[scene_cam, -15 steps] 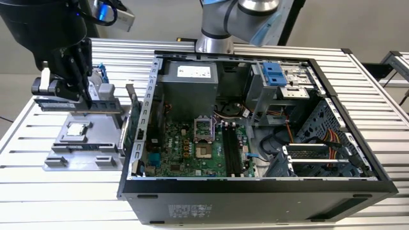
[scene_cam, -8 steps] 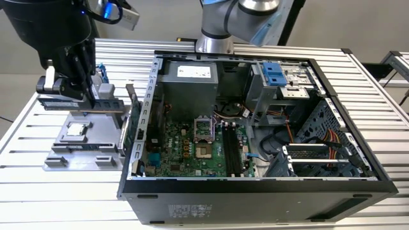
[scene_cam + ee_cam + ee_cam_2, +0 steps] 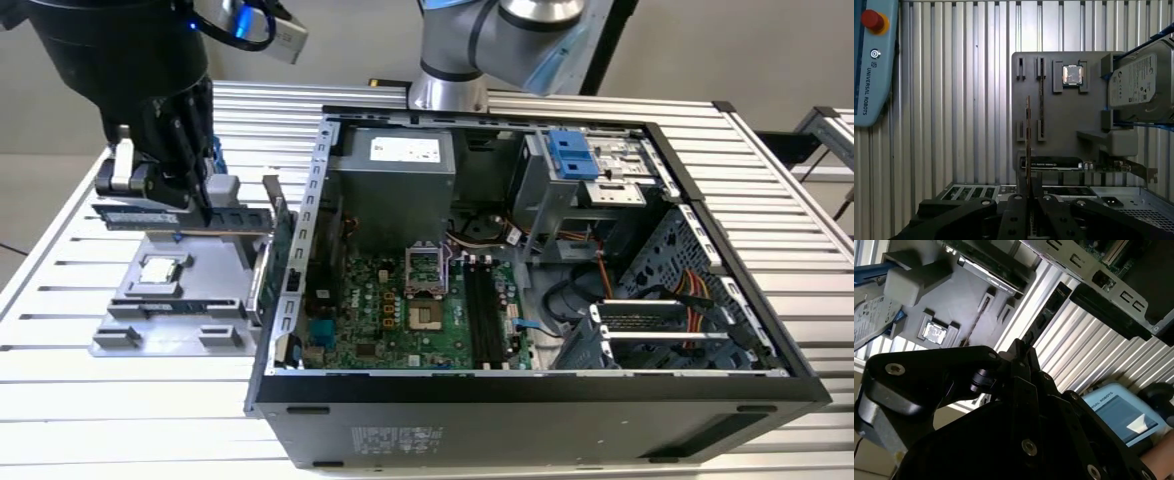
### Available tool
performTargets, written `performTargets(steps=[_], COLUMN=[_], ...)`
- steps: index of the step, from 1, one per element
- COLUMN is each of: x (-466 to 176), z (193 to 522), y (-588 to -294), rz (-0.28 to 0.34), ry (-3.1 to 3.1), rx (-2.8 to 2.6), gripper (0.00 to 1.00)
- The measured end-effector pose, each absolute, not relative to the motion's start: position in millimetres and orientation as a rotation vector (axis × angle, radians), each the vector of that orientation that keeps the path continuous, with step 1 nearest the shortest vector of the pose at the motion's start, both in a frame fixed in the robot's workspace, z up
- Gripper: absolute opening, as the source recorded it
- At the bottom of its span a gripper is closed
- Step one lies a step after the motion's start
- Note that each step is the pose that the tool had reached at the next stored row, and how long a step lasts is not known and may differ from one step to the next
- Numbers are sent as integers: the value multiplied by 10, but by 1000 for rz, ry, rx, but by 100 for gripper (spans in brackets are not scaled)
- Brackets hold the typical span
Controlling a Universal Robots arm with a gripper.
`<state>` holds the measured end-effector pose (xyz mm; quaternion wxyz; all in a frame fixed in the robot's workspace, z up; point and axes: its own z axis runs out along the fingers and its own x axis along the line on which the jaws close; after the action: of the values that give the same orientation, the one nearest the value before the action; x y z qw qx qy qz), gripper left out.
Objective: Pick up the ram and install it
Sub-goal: 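Pick up the ram and move it above insertion slot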
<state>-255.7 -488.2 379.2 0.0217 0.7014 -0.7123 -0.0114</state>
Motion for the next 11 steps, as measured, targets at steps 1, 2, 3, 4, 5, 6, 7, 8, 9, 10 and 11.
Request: performTargets(steps=[1, 2, 3, 4, 5, 6, 7, 8, 9, 10, 11], x=[-2542, -2525, -2508, -2492, -2473, -2454, -2436, -2417, -2398, -2379, -2360], z=[3791, 3791, 3791, 3792, 3791, 3791, 3791, 3791, 3791, 3791, 3791], y=[-4882, -4882, -4882, -4882, -4882, -4882, -4882, -4882, -4882, -4882, -4882], rz=[-35, -35, -35, -35, -36, -36, -36, -36, -36, -36, -36], ry=[-2207, -2207, -2207, -2207, -2207, -2207, -2207, -2207, -2207, -2207, -2207], rx=[2174, 2174, 2174, 2174, 2174, 2174, 2174, 2174, 2174, 2174, 2174], gripper=[0, 0, 0, 0, 0, 0, 0, 0, 0, 0, 0])
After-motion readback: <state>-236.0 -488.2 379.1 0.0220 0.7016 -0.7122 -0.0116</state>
